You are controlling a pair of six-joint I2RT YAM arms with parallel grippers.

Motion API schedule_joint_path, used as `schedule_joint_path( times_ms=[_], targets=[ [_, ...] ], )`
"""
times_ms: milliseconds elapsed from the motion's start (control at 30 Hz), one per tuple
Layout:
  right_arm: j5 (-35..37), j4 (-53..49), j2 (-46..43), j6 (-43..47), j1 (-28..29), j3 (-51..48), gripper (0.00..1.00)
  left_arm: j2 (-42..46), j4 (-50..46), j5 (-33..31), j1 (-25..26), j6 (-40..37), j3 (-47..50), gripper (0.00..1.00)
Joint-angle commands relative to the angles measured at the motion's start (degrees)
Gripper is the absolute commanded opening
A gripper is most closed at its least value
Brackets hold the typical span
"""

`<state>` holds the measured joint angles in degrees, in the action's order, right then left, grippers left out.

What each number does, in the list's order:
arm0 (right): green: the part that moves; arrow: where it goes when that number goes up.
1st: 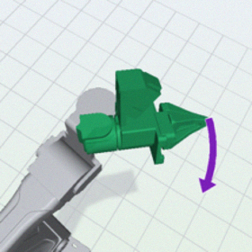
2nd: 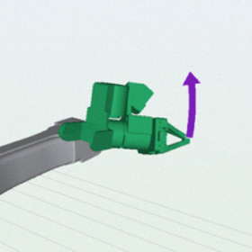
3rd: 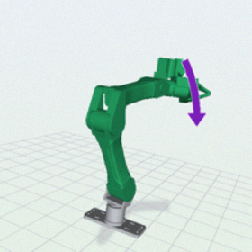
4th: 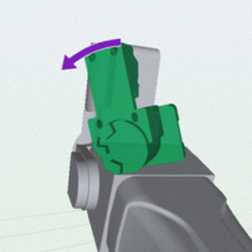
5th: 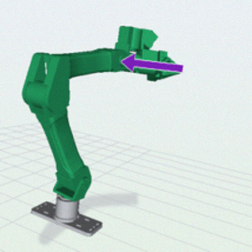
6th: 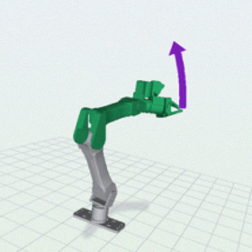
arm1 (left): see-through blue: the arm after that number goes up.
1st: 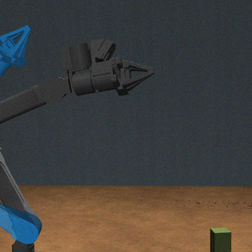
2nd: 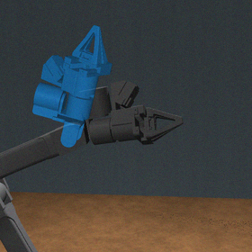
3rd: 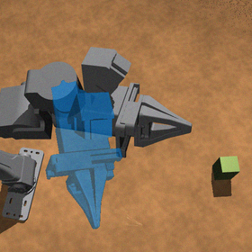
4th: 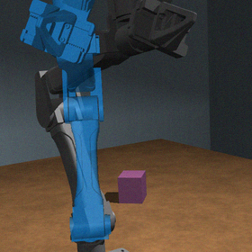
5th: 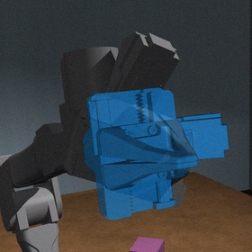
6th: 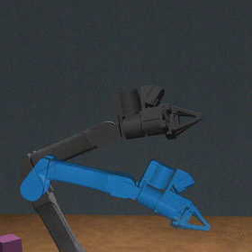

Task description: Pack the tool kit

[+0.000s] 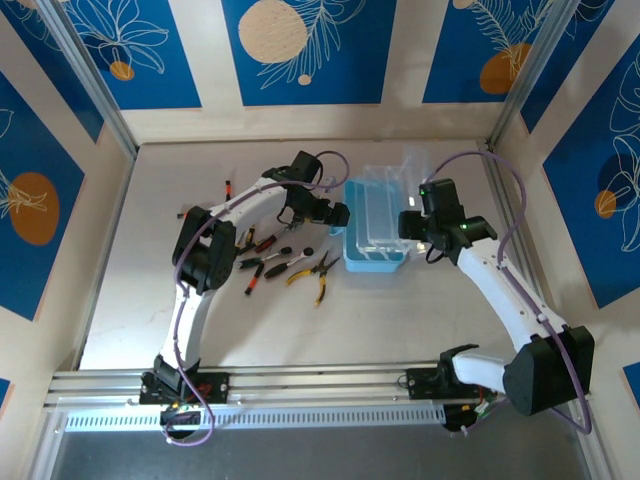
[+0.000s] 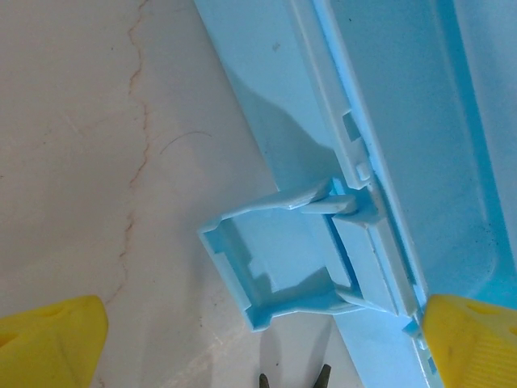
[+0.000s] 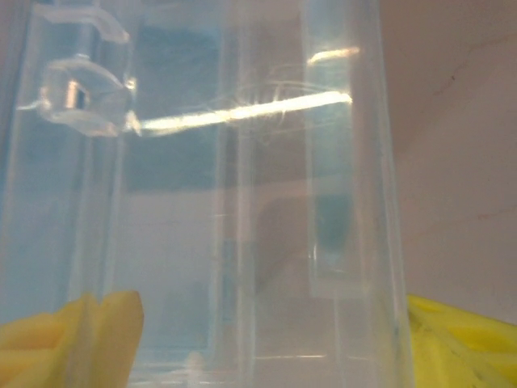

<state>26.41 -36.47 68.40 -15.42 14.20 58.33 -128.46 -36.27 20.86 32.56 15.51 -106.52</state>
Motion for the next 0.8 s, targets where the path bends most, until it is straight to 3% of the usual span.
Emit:
schedule_joint_path(
  times_ms=[0,200,333,533,767],
  targets=[
    [-3.96,-1.42,-2.18,-2.77,-4.22,-0.23,0.78,-2.22,-0.55,-0.39,0.44,-0.23,-1.06,1.0],
    [-11.92,-1.13,-2.9,-4.31,-12.5,-1.06,0.79,-2.35,-0.72,0.04,0.47,-0.16,-1.49,1.0],
    [-15.13,-0.36,-2.72,-4.88,-14.7,-1.54,0.8,-2.45,-0.99,0.14,0.46,-0.15,-1.59,1.0],
    [-12.6,-1.78,-2.54,-3.92,-15.63,0.32,0.83,-1.94,-3.03,-1.06,0.39,-1.34,-3.18,1.0],
    [-7.16,-4.87,-2.34,-4.04,-18.65,3.73,1.0,-2.1,-4.33,-1.26,0.41,-1.53,-4.78,1.0]
  ],
)
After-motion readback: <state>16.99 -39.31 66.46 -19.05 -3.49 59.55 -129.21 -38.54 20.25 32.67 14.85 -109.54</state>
